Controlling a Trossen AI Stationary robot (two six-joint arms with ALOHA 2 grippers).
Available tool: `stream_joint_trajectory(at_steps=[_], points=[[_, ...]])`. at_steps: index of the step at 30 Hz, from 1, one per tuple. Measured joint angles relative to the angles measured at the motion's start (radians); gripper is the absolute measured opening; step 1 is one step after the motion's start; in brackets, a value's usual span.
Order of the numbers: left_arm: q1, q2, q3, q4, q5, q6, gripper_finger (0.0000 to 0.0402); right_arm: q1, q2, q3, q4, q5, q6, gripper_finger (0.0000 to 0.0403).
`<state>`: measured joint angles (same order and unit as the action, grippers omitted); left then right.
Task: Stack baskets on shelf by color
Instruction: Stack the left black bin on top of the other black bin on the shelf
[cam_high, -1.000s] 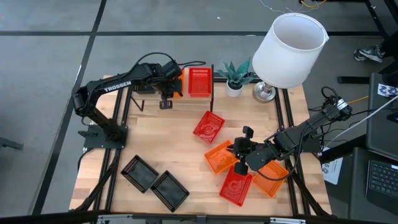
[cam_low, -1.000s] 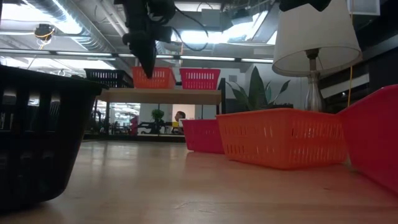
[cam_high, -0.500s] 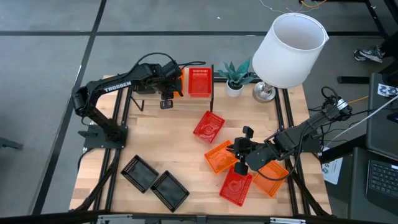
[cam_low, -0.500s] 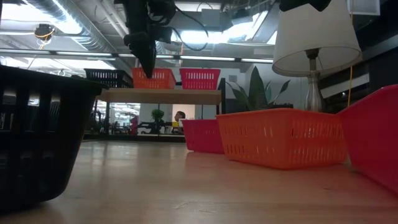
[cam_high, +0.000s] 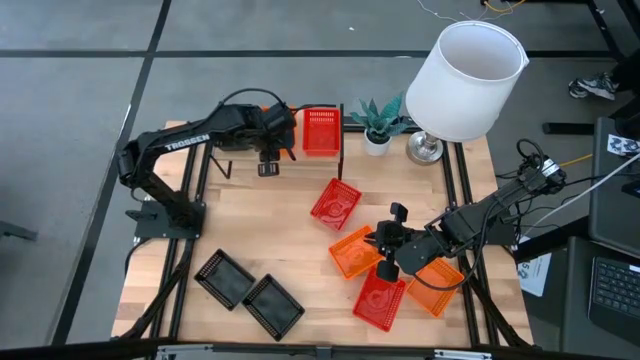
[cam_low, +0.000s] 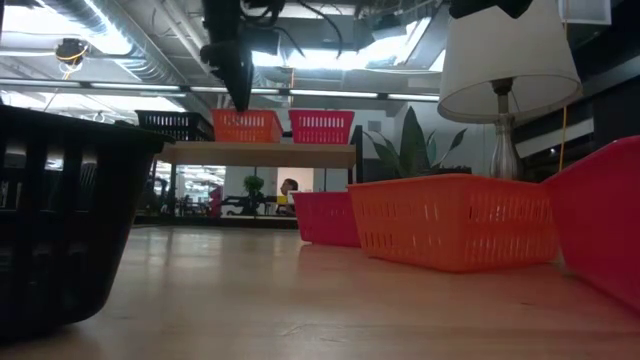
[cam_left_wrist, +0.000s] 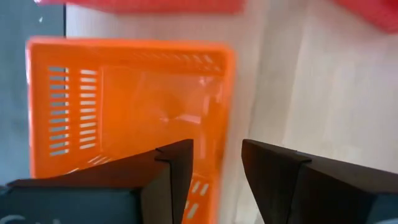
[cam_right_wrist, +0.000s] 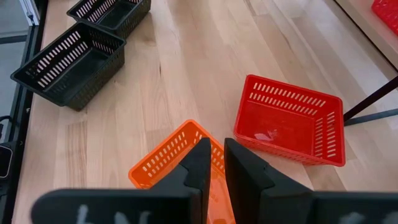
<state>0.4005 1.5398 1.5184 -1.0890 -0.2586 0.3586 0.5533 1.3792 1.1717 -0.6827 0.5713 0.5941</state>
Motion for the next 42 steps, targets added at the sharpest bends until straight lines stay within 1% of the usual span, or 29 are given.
stream_joint_trajectory(at_steps=[5,9,11,16,18,21,26,29,32,35,38,42], points=[[-0.04,0.0,0.095,-0.069,0.007,-0.055,0.013,0.0,0.0,0.0,0.0,0.0,0.0,0.0045],[-0.086,-0.001,0.153,-0.114,0.014,-0.139,0.013,0.0,0.0,0.0,0.0,0.0,0.001,0.0045],[-0.114,-0.001,0.165,-0.139,0.052,-0.167,0.013,0.0,0.0,0.0,0.0,0.0,0.002,0.0045],[-0.188,0.0,0.162,-0.159,0.215,-0.174,0.013,0.0,0.0,0.0,0.0,-0.001,0.002,0.0045],[-0.224,-0.001,0.143,-0.118,0.244,-0.169,0.013,0.0,0.0,0.0,0.0,0.0,0.002,0.0045],[-0.275,0.001,0.116,-0.019,0.249,-0.168,0.013,0.0,0.0,0.0,-0.002,0.0,0.001,0.0045],[-0.343,0.0,0.037,0.255,0.246,-0.143,0.013,0.001,0.0,0.0,-0.003,-0.008,0.004,0.0045],[-0.376,0.009,-0.029,0.375,0.247,-0.08,0.013,0.016,0.0,0.0,-0.011,-0.029,0.069,0.0045],[-0.396,0.043,-0.087,0.398,0.247,-0.065,0.013,0.059,-0.001,0.0,-0.064,0.0,0.162,0.0045],[-0.401,0.106,-0.121,0.414,0.245,-0.065,0.013,0.111,-0.001,0.0,-0.146,0.065,0.272,0.0045],[-0.401,0.184,-0.126,0.446,0.242,-0.06,0.013,0.153,-0.002,0.0,-0.215,0.104,0.366,0.0045],[-0.396,0.257,-0.126,0.53,0.242,-0.047,0.013,0.185,-0.002,0.0,-0.225,0.115,0.425,0.0045]])
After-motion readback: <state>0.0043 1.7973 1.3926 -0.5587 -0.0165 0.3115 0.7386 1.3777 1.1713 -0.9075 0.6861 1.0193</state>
